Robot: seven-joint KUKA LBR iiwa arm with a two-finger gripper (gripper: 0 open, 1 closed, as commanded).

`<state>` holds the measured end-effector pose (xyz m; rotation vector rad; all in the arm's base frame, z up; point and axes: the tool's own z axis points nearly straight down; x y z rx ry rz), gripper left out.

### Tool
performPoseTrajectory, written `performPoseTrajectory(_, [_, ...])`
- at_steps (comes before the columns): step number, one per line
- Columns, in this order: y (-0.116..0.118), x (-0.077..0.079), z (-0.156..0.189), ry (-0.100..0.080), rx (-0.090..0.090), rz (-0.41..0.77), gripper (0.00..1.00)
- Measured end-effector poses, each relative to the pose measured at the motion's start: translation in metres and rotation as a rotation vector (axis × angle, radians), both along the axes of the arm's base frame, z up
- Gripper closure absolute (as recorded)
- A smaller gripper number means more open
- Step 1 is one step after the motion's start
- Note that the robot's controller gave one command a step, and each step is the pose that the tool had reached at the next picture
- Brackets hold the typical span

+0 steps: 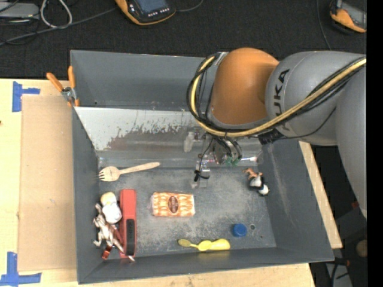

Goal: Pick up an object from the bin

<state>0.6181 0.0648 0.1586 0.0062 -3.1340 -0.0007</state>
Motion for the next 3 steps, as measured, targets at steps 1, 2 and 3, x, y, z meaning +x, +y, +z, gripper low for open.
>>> performPoseTrajectory(1, [0.000, 0.001, 0.005, -0.007, 0.000, -0.001, 0.00])
performPoseTrajectory(2, [0.050, -0.011, -0.044, -0.007, 0.001, 0.023, 0.00])
performPoseTrajectory(3, [0.063, -0.009, -0.060, -0.007, 0.001, 0.025, 0.00])
